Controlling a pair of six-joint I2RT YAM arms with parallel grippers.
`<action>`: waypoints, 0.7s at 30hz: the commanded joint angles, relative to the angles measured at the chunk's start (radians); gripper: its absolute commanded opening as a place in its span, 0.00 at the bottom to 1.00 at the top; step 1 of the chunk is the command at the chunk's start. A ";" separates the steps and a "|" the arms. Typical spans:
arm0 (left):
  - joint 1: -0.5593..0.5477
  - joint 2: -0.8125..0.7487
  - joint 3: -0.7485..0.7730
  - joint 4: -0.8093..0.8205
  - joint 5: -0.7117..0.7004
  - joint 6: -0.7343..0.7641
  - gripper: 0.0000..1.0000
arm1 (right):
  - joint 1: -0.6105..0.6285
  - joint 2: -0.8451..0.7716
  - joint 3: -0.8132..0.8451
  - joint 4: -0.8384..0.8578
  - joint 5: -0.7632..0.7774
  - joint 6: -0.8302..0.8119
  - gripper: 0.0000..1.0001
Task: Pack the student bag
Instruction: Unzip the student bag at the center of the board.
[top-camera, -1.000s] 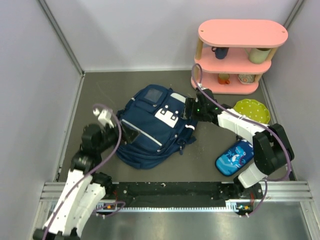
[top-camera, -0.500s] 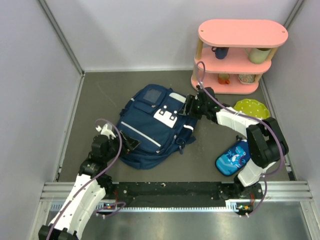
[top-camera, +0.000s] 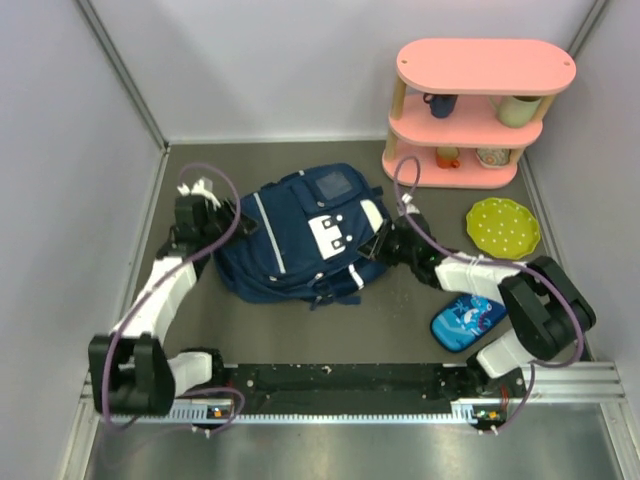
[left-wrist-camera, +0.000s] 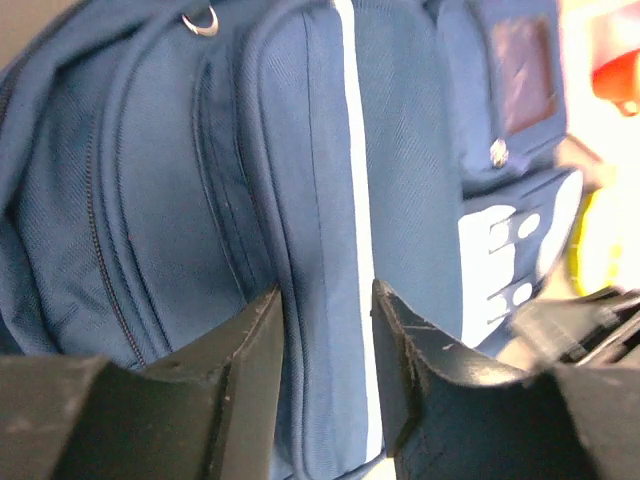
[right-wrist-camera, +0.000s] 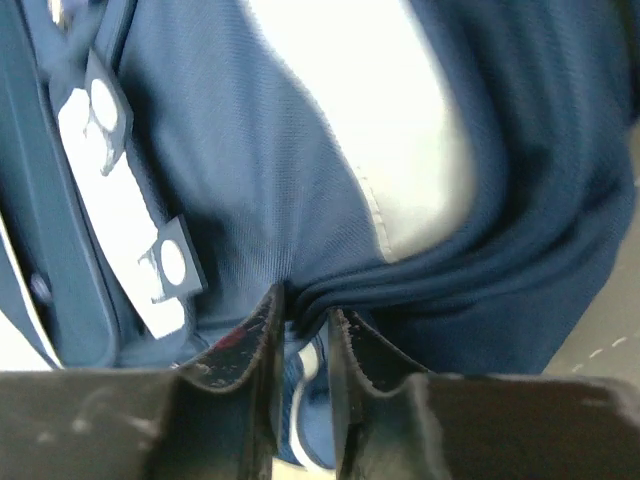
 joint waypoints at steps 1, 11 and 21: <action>0.139 0.202 0.366 0.077 0.333 0.116 0.47 | 0.173 -0.043 -0.071 -0.033 -0.058 0.018 0.26; 0.081 -0.208 0.052 -0.047 0.311 0.300 0.60 | 0.166 -0.232 0.099 -0.279 0.060 -0.230 0.54; -0.234 -0.221 -0.077 -0.042 0.265 0.395 0.61 | 0.166 -0.172 0.253 -0.329 0.014 -0.296 0.59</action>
